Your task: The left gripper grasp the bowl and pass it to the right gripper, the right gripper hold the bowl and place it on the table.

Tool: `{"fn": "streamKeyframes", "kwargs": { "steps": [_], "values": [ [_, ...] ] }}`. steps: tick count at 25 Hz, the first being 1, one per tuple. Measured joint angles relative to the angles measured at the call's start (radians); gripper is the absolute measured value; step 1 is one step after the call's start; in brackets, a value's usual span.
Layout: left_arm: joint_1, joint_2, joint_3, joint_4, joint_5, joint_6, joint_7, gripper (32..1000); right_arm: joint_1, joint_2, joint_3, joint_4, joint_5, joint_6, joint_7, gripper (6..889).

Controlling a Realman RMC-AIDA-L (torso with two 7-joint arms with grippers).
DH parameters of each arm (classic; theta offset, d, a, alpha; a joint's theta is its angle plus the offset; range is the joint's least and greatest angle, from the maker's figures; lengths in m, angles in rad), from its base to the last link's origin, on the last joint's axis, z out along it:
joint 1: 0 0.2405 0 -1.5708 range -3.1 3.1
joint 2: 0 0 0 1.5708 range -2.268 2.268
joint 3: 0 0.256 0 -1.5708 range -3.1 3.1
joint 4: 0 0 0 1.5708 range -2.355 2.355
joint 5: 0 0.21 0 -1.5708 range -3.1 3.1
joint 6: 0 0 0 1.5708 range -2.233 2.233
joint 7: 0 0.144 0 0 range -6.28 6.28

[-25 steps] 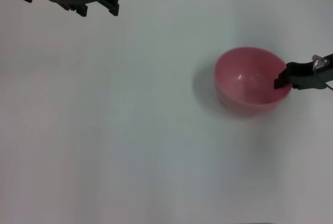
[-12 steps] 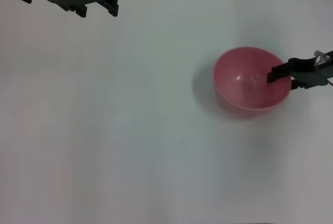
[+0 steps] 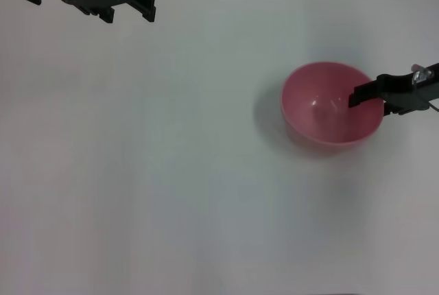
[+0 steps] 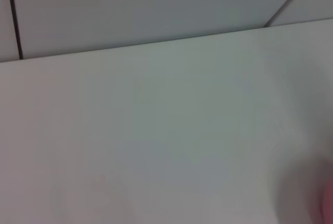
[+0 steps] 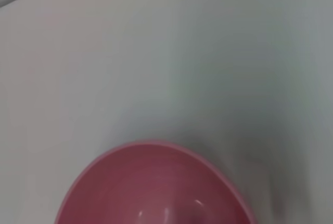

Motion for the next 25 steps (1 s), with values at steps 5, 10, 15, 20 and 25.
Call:
{"fn": "streamKeyframes", "kwargs": {
  "steps": [5,10,15,20,25],
  "values": [
    [0.001,0.0,0.0,0.0,0.003,0.0,0.0,797,0.003,0.0,0.001,-0.004,-0.001,0.021,0.005,708],
    [0.004,0.0007,0.0,0.0,0.005,0.0,0.0,796,0.005,0.006,0.0,-0.088,-0.003,0.094,0.034,707],
    [0.008,0.0026,0.0,0.0,0.006,0.0,0.0,796,0.005,0.008,-0.001,-0.166,-0.032,0.16,0.072,706],
    [0.013,0.008,0.0,0.0,0.007,-0.001,-0.003,796,0.005,0.01,-0.004,-0.269,-0.064,0.271,0.115,705],
    [0.016,0.0098,0.0,0.0,0.008,-0.005,-0.006,795,0.007,0.011,-0.016,-0.403,-0.08,0.4,0.145,704]
  ]
}}
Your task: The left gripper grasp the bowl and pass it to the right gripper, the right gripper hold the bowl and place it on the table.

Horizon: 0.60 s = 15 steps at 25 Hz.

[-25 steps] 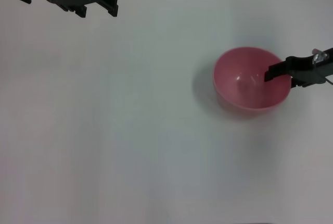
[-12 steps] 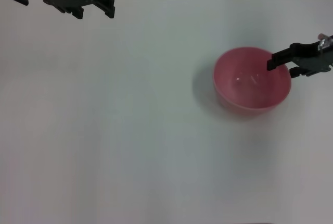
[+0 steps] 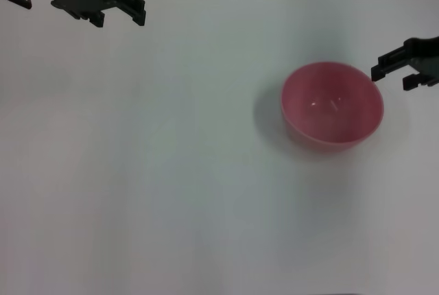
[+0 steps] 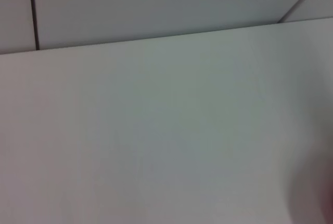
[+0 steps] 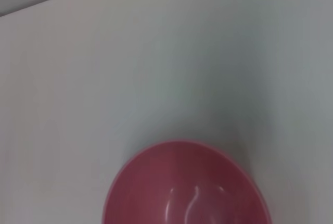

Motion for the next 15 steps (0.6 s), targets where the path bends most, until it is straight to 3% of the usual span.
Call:
{"fn": "streamKeyframes", "kwargs": {
  "steps": [5,8,11,15],
  "values": [
    [0.012,0.0012,0.0,0.0,0.002,-0.007,-0.002,795,0.014,0.001,-0.014,-0.094,-0.006,0.081,0.018,703],
    [0.018,0.0087,0.0,-0.01,0.004,-0.009,-0.007,796,0.027,0.001,-0.015,-0.117,-0.007,0.116,0.019,703],
    [0.023,0.0139,0.0,-0.021,0.005,-0.009,-0.009,796,0.038,0.001,-0.015,-0.122,-0.009,0.132,0.022,703],
    [0.031,0.0143,0.0,-0.023,0.005,-0.009,-0.011,796,0.049,0.001,-0.014,-0.124,-0.01,0.136,0.026,703]
  ]
}}
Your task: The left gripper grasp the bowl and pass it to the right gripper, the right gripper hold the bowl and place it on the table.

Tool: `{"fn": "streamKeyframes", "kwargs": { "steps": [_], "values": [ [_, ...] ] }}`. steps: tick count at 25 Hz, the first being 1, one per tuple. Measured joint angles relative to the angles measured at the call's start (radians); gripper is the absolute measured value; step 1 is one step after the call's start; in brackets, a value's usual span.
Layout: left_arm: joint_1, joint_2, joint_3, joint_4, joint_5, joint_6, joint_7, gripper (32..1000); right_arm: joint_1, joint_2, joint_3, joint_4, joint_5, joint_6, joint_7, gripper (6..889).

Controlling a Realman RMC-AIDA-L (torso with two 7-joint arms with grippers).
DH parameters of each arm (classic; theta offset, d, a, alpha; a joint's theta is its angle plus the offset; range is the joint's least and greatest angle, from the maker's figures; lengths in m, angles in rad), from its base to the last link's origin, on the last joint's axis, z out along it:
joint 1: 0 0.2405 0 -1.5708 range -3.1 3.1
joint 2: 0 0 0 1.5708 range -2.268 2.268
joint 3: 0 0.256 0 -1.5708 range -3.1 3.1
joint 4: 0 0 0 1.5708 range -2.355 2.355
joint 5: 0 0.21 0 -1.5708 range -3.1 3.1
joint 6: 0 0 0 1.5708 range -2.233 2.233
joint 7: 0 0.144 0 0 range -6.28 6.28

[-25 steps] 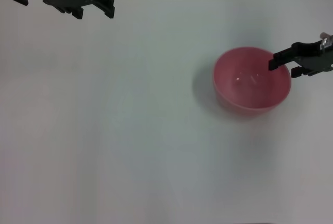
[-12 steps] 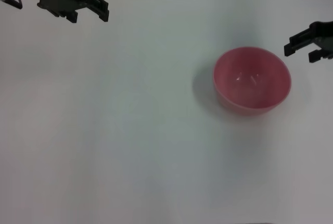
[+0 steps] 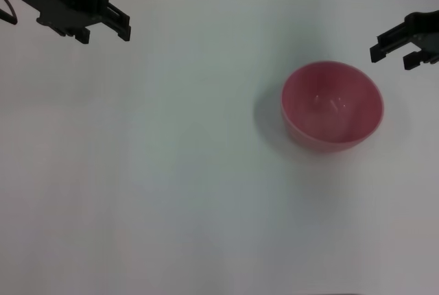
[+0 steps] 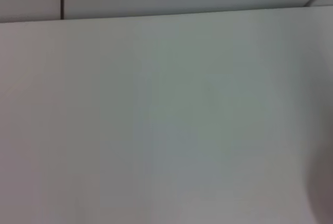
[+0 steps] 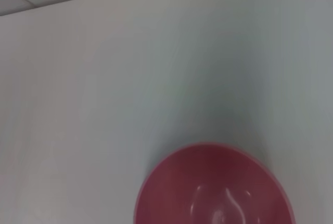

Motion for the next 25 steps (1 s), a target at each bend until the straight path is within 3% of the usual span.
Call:
{"fn": "streamKeyframes", "kwargs": {
  "steps": [25],
  "values": [
    [-0.006,0.0004,-0.003,-0.002,-0.01,0.001,-0.001,796,0.001,0.0,0.002,0.003,0.004,-0.003,-0.003,703]
  ]
}}
